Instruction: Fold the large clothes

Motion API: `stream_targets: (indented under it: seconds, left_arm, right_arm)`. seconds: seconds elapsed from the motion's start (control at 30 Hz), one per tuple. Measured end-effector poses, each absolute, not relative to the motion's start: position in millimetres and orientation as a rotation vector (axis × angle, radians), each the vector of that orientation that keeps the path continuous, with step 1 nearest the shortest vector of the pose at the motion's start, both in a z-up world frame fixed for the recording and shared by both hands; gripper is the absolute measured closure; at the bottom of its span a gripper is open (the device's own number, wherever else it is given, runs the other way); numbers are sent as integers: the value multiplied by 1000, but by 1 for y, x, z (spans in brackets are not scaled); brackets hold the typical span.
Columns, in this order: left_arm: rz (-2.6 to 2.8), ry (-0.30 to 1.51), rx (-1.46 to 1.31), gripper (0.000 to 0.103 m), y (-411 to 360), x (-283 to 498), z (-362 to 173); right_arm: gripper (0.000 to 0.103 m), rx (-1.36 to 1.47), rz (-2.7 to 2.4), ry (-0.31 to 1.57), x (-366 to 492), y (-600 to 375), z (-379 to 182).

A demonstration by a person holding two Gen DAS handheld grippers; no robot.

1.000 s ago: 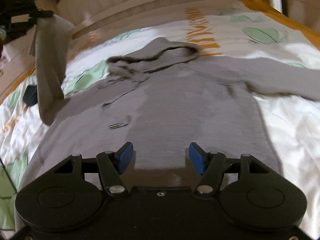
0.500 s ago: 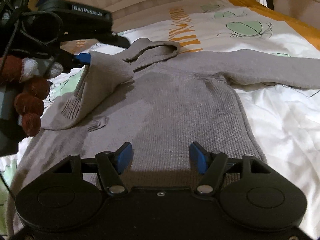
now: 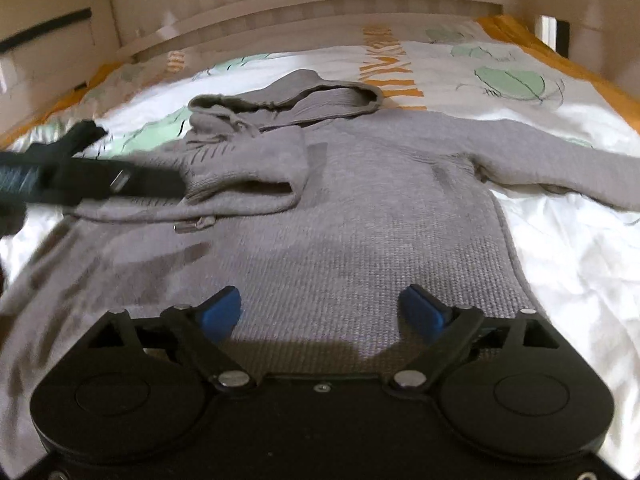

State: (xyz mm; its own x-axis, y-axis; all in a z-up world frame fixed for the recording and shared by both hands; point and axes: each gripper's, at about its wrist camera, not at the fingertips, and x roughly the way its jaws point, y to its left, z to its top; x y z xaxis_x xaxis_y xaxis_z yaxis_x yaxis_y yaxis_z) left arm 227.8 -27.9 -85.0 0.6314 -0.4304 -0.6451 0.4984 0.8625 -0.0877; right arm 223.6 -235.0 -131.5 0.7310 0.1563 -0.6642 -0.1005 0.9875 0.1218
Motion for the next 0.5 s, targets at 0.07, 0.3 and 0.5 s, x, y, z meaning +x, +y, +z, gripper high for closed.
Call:
stream_targets:
  seconds: [0.07, 0.3, 0.5]
  left_arm:
    - [-477, 723, 73, 25, -8, 230, -91]
    - [-149, 789, -50, 26, 61, 272, -112]
    - [-36, 776, -211, 24, 116, 279, -132]
  right_arm:
    - [9, 53, 141, 737, 222, -231, -132]
    - [8, 24, 133, 758, 222, -226, -131]
    - [9, -31, 112, 763, 231, -216, -118]
